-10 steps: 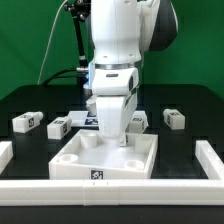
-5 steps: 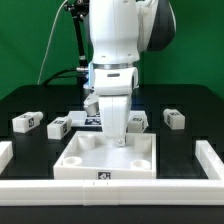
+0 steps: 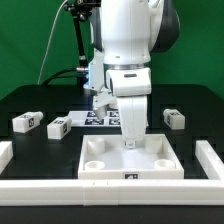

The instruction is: Assemble one leg

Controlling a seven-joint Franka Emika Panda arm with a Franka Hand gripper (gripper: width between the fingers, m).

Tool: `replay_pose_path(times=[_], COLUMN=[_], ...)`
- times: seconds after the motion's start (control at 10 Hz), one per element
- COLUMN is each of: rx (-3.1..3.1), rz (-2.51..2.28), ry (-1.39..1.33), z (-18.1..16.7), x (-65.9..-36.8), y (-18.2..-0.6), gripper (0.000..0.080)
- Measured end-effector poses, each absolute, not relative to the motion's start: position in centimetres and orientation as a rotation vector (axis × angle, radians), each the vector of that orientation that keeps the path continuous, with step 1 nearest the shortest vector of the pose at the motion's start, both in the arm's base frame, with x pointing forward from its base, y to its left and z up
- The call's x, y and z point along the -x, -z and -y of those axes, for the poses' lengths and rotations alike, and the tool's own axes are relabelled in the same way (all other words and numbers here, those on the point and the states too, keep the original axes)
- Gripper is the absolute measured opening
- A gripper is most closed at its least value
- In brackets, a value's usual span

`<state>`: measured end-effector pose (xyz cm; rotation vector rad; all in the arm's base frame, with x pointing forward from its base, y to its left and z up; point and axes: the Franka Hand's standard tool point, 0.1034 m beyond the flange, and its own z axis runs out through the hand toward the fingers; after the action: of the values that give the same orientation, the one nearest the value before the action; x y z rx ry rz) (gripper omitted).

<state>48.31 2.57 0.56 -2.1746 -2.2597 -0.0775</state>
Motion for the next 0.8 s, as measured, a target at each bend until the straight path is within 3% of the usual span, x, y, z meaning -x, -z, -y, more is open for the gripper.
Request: replay_pose_path(times=[0.2, 0.8], rx=[2.177, 2.208], rz=[2.257, 2.22], ry=[0.079, 0.1], z=[-2.8, -7.9], x=[-48.4, -50.2], y=[-0.6, -0.6], gripper=[0.0058, 0.0058])
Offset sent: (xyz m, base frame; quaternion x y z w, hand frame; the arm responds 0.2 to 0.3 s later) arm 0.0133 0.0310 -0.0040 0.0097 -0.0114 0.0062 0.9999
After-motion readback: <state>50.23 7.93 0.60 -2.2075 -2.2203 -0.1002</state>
